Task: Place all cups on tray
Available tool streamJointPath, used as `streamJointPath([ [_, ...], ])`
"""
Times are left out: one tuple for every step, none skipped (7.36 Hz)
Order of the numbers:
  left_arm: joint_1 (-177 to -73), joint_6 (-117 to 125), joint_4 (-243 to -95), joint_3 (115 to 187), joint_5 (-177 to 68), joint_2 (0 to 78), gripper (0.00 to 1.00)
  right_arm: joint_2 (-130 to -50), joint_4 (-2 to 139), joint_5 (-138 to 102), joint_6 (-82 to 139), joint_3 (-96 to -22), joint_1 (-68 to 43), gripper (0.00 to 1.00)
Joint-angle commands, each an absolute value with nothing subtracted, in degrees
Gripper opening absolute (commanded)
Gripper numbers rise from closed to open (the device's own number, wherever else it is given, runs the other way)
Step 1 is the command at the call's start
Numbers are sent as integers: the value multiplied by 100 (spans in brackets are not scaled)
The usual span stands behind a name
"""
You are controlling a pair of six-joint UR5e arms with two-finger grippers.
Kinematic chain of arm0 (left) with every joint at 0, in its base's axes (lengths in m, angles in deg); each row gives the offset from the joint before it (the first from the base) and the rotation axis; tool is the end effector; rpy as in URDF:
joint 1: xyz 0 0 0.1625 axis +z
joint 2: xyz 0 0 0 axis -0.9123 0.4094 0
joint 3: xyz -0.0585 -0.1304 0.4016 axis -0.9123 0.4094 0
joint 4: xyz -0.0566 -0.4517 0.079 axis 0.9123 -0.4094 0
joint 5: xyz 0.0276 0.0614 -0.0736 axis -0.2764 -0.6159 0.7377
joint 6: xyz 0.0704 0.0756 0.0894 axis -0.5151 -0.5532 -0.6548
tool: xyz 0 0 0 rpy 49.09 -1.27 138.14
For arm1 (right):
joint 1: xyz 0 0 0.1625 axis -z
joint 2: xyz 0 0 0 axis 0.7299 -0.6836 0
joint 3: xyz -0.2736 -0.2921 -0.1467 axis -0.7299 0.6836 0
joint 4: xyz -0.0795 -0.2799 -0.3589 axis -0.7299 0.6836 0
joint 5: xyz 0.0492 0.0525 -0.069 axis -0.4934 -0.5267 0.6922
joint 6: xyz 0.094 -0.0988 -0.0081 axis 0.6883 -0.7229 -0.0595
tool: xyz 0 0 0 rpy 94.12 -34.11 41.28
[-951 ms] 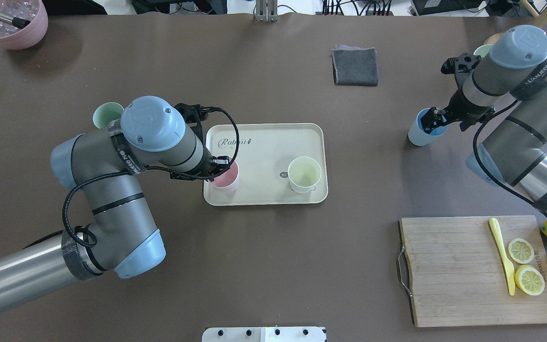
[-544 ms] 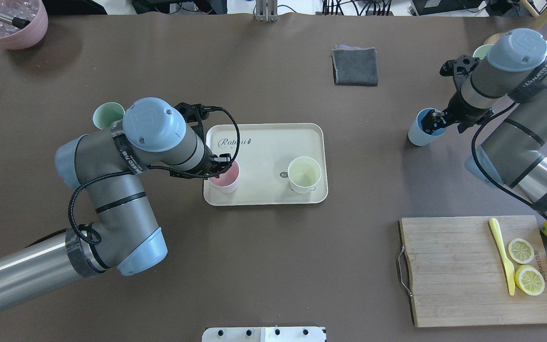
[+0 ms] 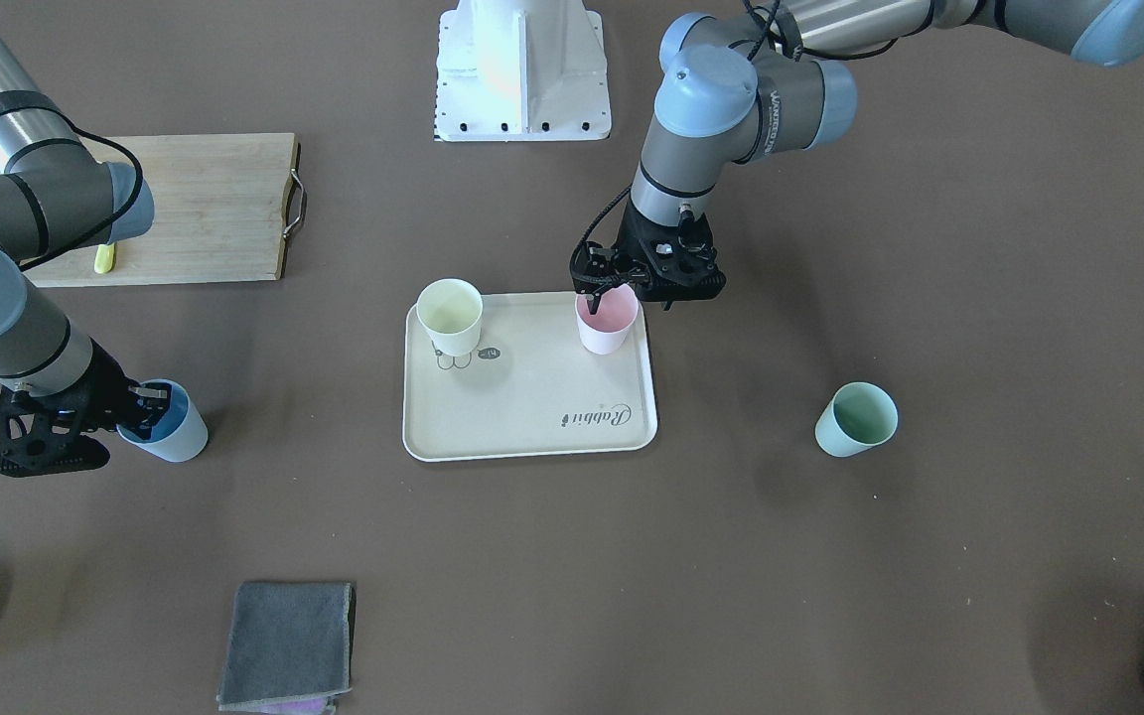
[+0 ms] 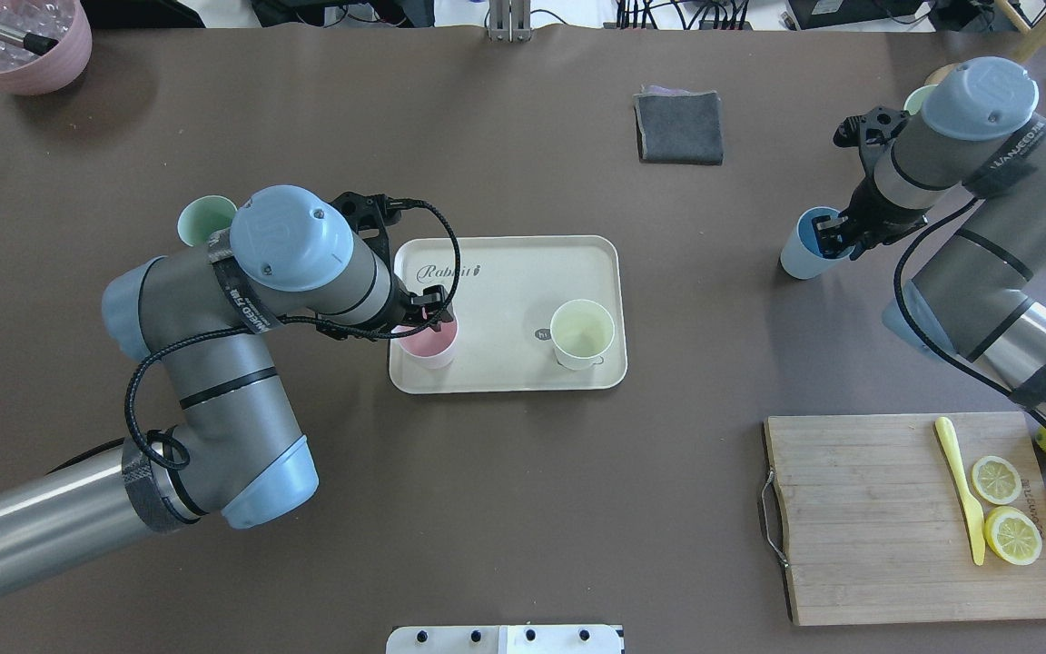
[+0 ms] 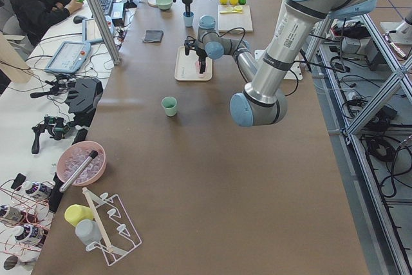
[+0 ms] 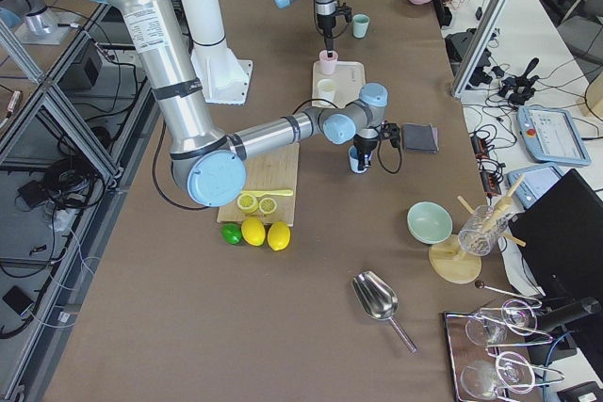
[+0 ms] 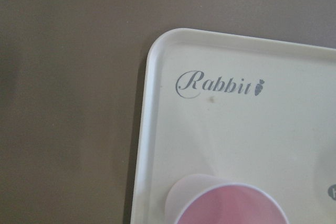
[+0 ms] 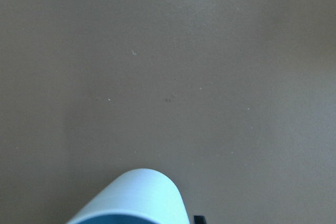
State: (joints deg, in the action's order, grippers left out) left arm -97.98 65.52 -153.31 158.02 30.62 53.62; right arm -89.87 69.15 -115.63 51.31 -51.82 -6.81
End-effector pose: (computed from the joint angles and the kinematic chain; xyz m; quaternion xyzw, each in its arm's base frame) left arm 0.5698 -0.4697 0.2207 0.0513 0.4533 -0.0803 0.8862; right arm -0.3727 -0.6156 0.4940 0.0352 -0.3485 -0.0404 0.9358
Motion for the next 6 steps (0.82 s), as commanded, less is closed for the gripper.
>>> streamJointPath([
  [-9887, 6454, -15286, 16100, 3114, 5343, 97, -8817, 6975, -11716, 5147, -5308, -831, 0],
  [-10018, 6358, -15268, 16153, 3140, 5343, 97, -8807, 7002, -11874, 5147, -5439, -954, 0],
  [-10263, 6348, -15268, 16171, 3532, 5274, 97, -8763, 7254, -12145, 5147, -5711, -1112, 0],
  [-10475, 6165, -15268, 16285, 3797, 5169, 97, -8589, 7848, -12200, 5147, -6087, -1148, 0],
  [-10651, 5720, -15260, 16390, 3843, 4994, 97, -8187, 8429, -12201, 5164, -6248, -1131, 0],
  [-10940, 5245, -15259, 16382, 4018, 4835, 97, -7843, 8617, -12201, 5434, -6223, -1000, 0],
])
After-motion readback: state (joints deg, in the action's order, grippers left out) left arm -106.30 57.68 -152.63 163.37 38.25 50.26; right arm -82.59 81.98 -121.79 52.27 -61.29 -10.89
